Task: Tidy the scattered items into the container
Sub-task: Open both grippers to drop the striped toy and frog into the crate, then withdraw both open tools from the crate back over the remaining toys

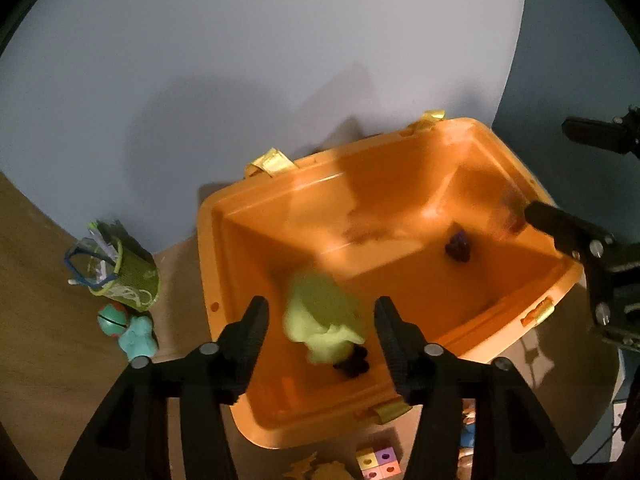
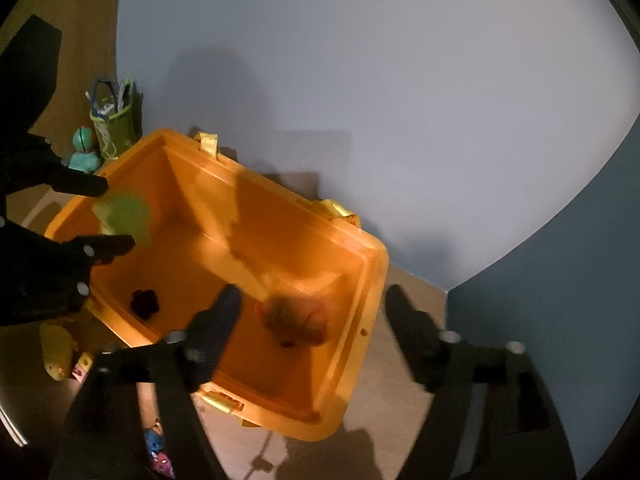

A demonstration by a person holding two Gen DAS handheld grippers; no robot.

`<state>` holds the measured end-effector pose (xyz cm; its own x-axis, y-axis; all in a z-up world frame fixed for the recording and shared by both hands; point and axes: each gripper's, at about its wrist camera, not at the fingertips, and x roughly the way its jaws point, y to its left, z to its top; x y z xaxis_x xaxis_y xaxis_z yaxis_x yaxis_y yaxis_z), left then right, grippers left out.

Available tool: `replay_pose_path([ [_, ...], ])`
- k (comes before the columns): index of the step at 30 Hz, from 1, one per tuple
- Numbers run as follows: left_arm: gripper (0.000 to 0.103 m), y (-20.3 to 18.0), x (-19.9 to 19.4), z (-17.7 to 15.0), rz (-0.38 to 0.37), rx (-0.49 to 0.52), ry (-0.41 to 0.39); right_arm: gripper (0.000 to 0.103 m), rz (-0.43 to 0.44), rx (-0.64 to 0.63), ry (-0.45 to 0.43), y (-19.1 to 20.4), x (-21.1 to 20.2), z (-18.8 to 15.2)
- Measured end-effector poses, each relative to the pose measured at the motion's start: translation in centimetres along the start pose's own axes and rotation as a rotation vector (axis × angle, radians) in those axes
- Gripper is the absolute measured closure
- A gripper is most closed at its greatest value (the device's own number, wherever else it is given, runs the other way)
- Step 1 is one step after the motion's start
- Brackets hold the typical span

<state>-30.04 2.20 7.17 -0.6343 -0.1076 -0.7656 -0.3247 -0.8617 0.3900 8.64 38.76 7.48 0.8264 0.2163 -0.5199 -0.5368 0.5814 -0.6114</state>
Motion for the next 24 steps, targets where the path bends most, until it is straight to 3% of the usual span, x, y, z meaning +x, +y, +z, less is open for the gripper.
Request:
replay_pose_path([
  [5, 0.041, 0.1, -0.5, 0.0, 0.0, -0.007, -0.011, 0.027, 0.002, -0.002, -0.004, 0.1, -0.4, -0.1],
  [24, 0.041, -0.7, -3.3, -1.8, 0.034, 0.006, -0.03, 0.027, -0.003, 0.008, -0.01, 0.8, -3.1, -1.6],
])
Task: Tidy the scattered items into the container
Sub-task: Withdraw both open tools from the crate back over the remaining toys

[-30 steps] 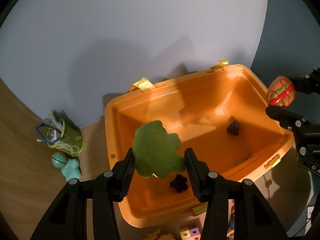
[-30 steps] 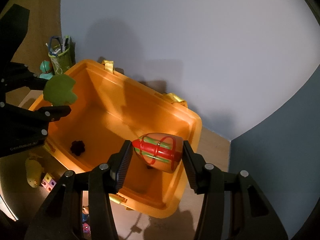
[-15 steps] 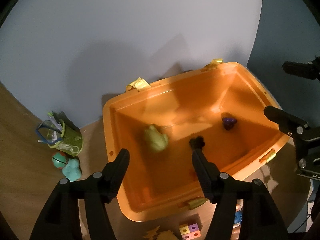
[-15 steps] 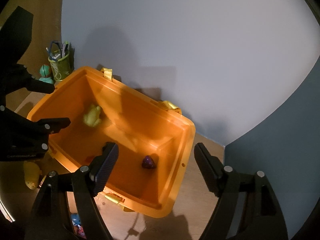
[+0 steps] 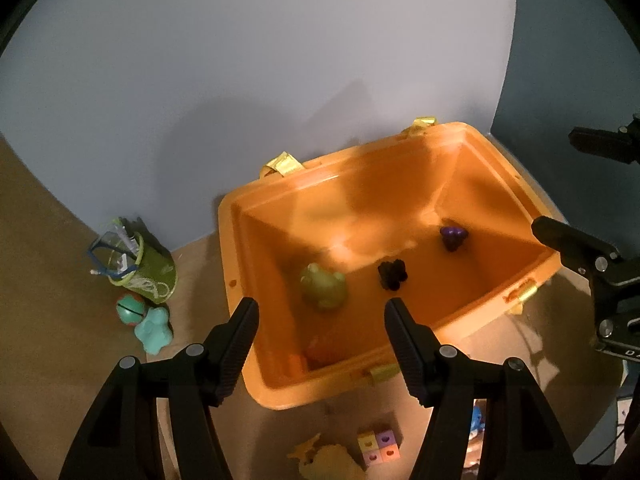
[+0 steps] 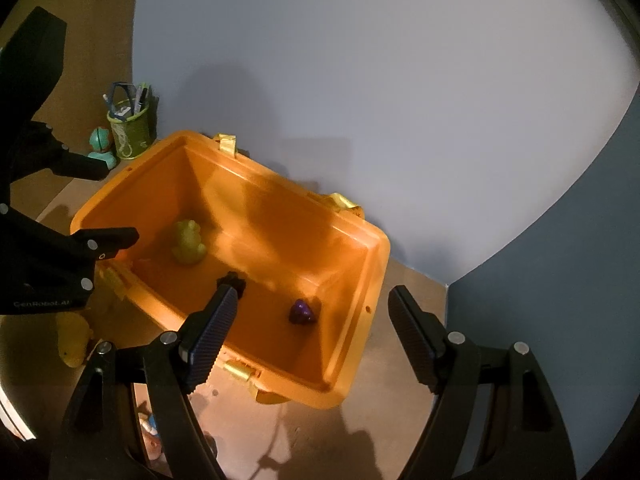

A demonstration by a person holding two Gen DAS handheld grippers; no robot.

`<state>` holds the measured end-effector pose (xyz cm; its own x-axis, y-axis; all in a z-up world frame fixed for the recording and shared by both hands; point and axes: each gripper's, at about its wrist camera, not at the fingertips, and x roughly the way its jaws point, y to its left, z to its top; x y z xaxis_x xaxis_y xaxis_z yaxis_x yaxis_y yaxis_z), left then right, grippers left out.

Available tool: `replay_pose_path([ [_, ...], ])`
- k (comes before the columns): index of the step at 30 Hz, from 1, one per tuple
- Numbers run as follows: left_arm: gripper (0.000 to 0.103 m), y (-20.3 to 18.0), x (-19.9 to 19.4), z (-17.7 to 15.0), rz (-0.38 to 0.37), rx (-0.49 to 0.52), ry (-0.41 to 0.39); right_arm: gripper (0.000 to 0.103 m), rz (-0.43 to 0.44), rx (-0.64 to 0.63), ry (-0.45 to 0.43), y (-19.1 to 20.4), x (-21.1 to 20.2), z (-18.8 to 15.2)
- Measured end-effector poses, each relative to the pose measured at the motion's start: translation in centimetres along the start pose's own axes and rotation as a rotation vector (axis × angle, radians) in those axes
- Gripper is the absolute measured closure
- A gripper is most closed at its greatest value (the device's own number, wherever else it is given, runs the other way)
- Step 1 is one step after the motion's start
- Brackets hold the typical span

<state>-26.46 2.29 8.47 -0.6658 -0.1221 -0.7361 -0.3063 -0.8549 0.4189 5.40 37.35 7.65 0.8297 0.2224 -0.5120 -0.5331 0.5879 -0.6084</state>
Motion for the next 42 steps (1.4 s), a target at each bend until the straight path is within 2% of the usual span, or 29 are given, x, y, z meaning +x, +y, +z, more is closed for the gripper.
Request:
replay_pose_path([
  [23, 0.041, -2.4, -6.5, -5.8, 0.007, 0.009, -0.057, 0.027, -0.017, 0.028, -0.036, 1.7, -7.6, -4.5],
  [42, 0.041, -4.2, -7.8, -9.7, 0.026, 0.008, -0.056, 0.027, 0.019, 0.075, -0.004, 2.8, -9.2, -7.6],
])
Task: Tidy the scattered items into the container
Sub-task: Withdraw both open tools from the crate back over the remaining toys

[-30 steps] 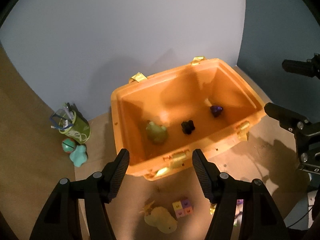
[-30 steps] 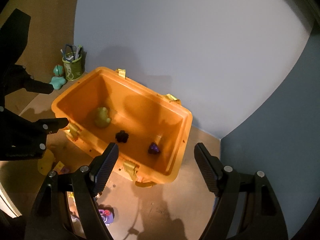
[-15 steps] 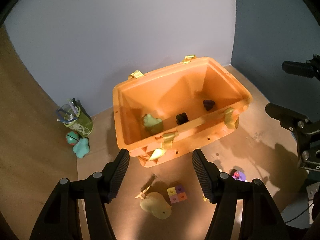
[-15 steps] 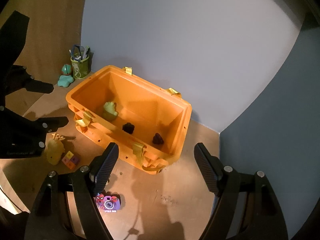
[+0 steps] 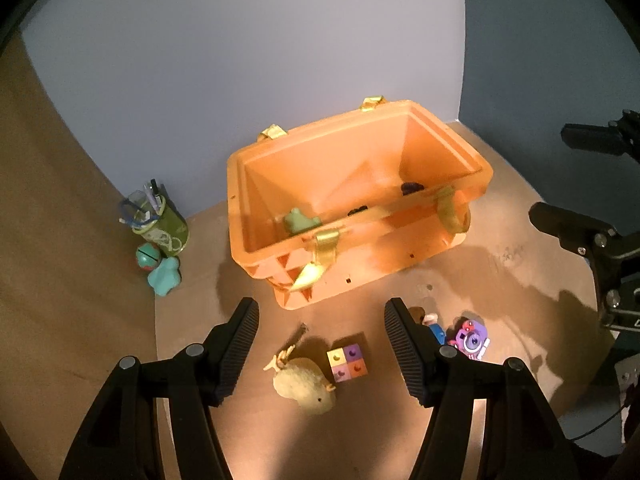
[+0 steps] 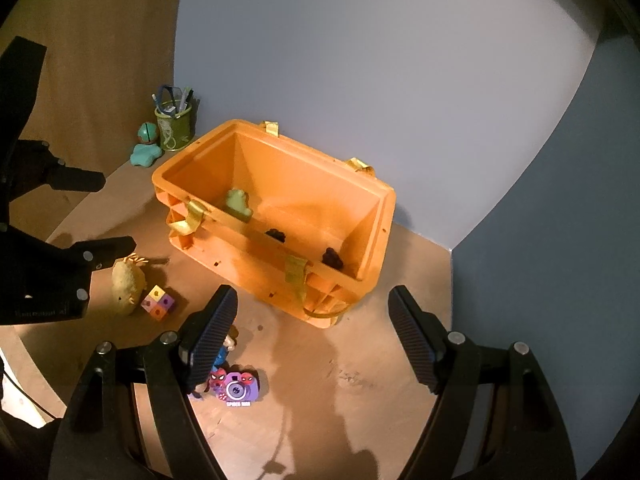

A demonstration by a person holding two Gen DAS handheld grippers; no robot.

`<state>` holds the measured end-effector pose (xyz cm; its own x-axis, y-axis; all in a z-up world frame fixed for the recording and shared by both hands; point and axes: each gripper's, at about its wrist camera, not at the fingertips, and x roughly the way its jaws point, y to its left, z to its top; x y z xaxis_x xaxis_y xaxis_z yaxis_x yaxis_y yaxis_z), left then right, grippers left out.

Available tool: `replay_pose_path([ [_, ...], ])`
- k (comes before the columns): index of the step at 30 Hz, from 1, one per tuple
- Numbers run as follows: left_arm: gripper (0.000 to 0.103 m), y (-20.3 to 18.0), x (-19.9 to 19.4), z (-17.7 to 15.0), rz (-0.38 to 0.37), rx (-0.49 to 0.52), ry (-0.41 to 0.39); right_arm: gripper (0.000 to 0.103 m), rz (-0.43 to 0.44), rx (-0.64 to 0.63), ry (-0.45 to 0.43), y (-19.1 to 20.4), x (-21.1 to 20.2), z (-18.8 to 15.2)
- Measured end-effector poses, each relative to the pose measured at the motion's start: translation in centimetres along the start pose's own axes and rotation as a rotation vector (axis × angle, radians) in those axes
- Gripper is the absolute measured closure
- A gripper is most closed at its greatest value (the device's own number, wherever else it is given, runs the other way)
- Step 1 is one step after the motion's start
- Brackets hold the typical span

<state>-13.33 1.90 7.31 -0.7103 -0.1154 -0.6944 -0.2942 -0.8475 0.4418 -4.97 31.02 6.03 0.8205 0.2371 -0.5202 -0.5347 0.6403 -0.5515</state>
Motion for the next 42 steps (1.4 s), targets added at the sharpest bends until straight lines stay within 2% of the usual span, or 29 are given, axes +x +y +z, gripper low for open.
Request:
replay_pose_path([
  [13, 0.041, -1.1, 0.2, -3.2, -0.001, 0.002, 0.03, 0.027, 0.026, 0.032, 0.048, 0.9, 0.1, -2.6],
  [42, 0.041, -0.2, 2.2, -8.1, -0.024, -0.06, 0.096, 0.027, 0.053, 0.077, 0.19, 4.0, 2.3, -7.1],
])
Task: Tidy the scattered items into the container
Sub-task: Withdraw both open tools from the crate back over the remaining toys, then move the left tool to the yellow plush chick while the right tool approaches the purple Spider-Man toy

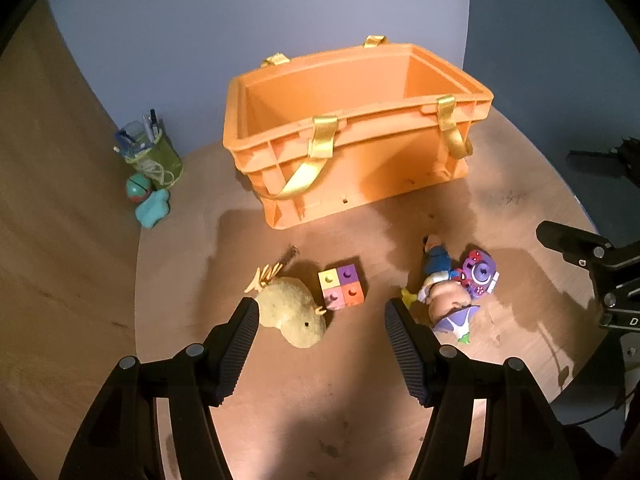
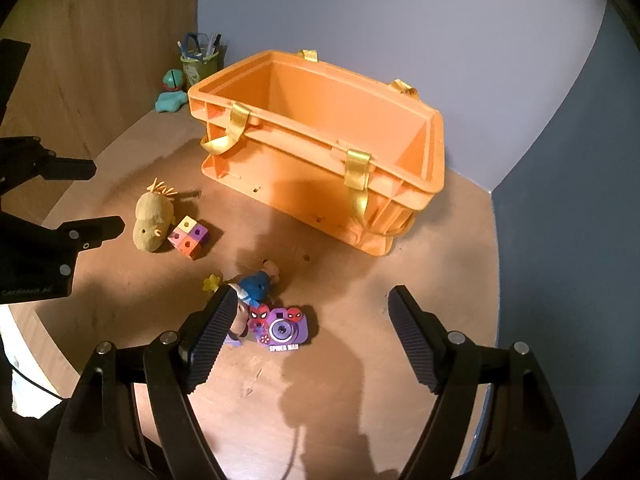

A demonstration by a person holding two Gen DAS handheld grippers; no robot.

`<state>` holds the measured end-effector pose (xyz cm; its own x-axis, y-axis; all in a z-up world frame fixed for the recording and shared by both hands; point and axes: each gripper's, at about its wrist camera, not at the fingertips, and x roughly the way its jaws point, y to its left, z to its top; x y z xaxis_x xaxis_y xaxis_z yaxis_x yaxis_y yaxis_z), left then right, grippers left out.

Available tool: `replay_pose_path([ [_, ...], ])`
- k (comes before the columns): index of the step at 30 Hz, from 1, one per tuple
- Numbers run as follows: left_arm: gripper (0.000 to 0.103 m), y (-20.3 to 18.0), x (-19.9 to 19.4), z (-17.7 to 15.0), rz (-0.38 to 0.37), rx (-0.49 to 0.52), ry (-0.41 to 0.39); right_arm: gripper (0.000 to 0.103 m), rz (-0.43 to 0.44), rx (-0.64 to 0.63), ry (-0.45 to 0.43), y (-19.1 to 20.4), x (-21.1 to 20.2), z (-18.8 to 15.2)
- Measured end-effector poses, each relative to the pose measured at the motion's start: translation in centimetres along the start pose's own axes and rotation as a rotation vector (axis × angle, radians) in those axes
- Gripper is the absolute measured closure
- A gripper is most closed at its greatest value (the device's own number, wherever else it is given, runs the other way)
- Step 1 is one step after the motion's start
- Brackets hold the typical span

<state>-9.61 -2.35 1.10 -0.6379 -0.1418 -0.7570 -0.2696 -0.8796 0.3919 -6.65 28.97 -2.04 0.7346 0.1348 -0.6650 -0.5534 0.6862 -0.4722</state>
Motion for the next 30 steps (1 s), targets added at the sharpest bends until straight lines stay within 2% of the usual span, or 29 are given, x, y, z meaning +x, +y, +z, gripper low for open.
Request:
replay_pose_path([
  [30, 0.041, 0.6, 6.8, -1.2, -0.049, -0.05, 0.127, 0.027, 0.052, 0.062, 0.19, 0.7, 6.8, -3.5],
])
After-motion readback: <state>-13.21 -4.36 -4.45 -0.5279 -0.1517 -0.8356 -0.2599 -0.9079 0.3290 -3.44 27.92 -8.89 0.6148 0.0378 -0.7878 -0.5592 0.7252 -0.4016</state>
